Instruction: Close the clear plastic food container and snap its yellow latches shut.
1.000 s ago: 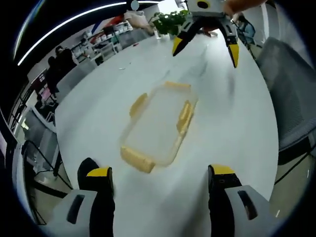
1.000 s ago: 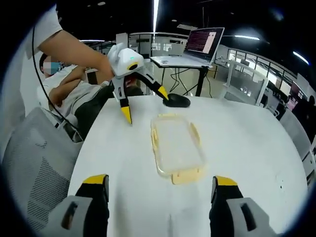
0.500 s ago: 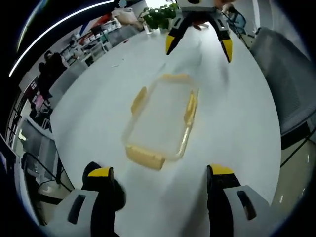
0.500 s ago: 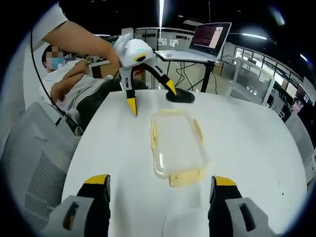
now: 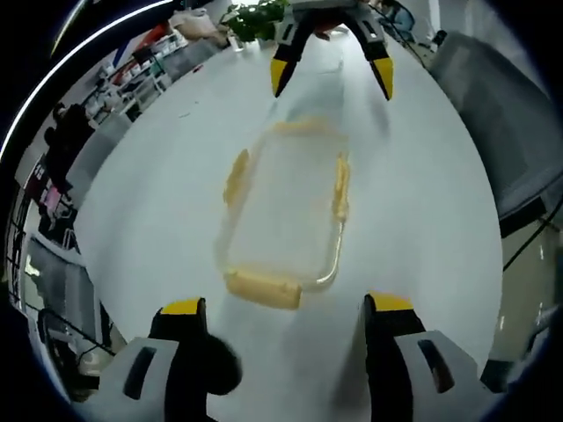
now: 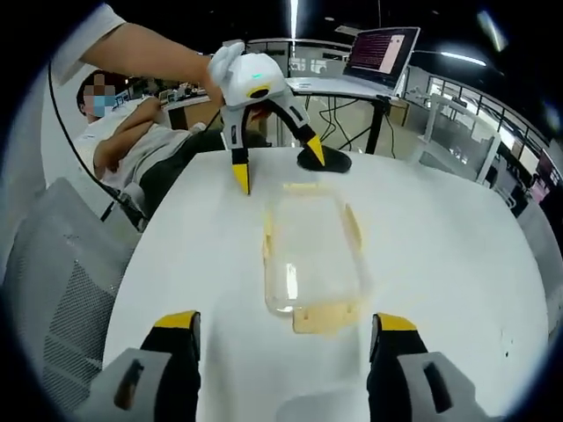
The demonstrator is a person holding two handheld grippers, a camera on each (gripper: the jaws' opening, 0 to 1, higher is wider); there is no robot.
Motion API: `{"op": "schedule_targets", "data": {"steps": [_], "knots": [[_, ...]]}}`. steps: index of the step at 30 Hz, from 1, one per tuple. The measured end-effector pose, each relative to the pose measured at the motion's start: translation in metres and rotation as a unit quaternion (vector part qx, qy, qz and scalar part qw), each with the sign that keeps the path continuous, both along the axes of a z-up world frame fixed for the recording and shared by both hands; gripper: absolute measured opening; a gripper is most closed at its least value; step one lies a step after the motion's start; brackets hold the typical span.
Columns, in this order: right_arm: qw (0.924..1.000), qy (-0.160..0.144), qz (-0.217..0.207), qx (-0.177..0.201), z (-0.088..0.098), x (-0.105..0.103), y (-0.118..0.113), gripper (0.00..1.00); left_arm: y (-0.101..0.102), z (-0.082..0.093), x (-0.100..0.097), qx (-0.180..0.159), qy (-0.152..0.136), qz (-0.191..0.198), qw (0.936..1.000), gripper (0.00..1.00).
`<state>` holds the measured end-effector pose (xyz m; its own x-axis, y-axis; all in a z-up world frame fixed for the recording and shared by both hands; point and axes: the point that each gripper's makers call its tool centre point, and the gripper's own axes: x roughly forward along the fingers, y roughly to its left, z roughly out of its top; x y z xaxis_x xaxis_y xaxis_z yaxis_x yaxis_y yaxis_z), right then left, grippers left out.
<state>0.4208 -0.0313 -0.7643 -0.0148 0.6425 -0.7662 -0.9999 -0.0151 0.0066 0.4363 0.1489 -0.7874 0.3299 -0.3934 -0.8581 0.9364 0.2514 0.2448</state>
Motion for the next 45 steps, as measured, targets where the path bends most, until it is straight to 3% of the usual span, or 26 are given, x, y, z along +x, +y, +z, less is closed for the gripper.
{"op": "schedule_targets", "data": {"steps": [4, 6, 15, 26, 32, 35, 45], "knots": [[0.9999, -0.002, 0.011, -0.006, -0.003, 0.001, 0.005, 0.77, 0.002, 0.0, 0.005, 0.0, 0.007, 0.0, 1.0, 0.69], [0.9998, -0.004, 0.018, -0.011, -0.006, 0.001, 0.006, 0.75, 0.005, -0.002, 0.007, 0.017, 0.008, -0.011, 0.9998, 0.69], [0.9995, -0.009, 0.018, -0.023, -0.013, 0.016, 0.009, 0.74, -0.004, -0.005, 0.011, 0.017, 0.023, -0.031, 0.9991, 0.67], [0.9985, -0.001, 0.03, -0.046, -0.022, 0.022, 0.009, 0.63, -0.005, -0.006, 0.016, 0.034, 0.032, -0.07, 0.9965, 0.62], [0.9977, -0.005, 0.036, -0.058, -0.027, 0.027, 0.01, 0.61, -0.005, -0.007, 0.018, 0.037, 0.04, -0.074, 0.9958, 0.6], [0.997, -0.008, 0.041, -0.066, -0.03, 0.029, 0.011, 0.53, -0.005, -0.007, 0.019, 0.042, 0.042, -0.073, 0.9955, 0.49], [0.9945, -0.01, 0.038, -0.096, -0.04, 0.031, 0.007, 0.47, -0.007, -0.008, 0.025, 0.031, 0.047, -0.072, 0.9958, 0.49]]}}
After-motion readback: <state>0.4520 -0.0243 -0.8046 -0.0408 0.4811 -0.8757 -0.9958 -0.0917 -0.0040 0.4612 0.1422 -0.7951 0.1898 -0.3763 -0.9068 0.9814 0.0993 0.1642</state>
